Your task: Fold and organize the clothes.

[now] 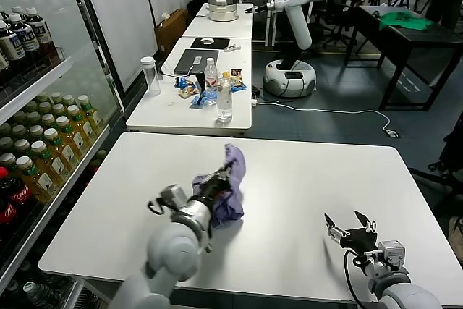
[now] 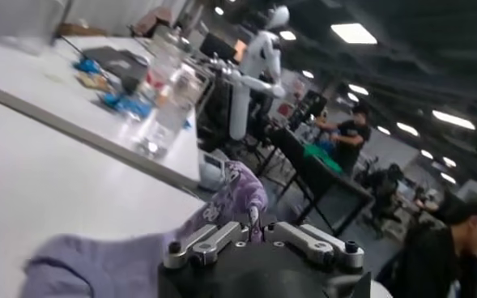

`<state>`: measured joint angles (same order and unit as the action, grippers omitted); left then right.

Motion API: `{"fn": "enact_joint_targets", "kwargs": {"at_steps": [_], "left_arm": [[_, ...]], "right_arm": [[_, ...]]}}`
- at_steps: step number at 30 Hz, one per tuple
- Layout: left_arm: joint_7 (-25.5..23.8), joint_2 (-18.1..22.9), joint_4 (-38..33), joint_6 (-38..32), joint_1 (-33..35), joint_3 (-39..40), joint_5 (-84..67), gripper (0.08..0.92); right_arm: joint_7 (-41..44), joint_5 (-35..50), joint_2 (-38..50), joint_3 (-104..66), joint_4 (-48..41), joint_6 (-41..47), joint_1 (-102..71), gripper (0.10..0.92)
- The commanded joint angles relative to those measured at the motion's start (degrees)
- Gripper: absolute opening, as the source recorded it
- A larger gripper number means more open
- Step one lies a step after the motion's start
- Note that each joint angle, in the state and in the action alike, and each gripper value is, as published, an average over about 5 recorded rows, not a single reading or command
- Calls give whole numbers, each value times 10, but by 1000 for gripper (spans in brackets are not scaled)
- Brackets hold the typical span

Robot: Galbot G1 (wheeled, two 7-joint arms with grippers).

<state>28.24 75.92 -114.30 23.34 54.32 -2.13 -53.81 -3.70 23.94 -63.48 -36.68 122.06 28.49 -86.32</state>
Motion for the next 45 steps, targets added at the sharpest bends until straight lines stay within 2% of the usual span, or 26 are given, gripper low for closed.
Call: {"fn": "enact_joint_targets", "kwargs": {"at_steps": [1, 5, 15, 22, 28, 31, 36, 45], "left_arm": [[-3, 86, 41, 0, -13, 120, 75, 129], [-24, 93, 53, -1, -10, 135, 101, 162], [-76, 70, 20, -28, 6, 103, 113, 439], [-78, 7, -29, -46, 59, 1, 141, 646], [-75, -58, -35, -90, 117, -62, 186, 797], [-74, -72, -42, -104, 143, -79, 203, 819], [-73, -72, -47, -110, 163, -94, 214, 823], [-71, -67, -48, -114, 168, -97, 214, 823]], "right_arm": [[0, 0, 0, -1, -1, 0, 1, 823], [0, 1, 0, 0, -1, 0, 3, 823], [5, 21, 1, 6, -2, -12, 22, 823], [8, 45, -11, 45, -20, -13, 61, 823], [-17, 51, -38, 113, -100, -2, 150, 823], [-39, 56, -53, 137, -144, 4, 186, 823], [-65, 73, -74, 166, -201, 21, 238, 823], [-78, 100, -87, 188, -227, 30, 266, 798]]}}
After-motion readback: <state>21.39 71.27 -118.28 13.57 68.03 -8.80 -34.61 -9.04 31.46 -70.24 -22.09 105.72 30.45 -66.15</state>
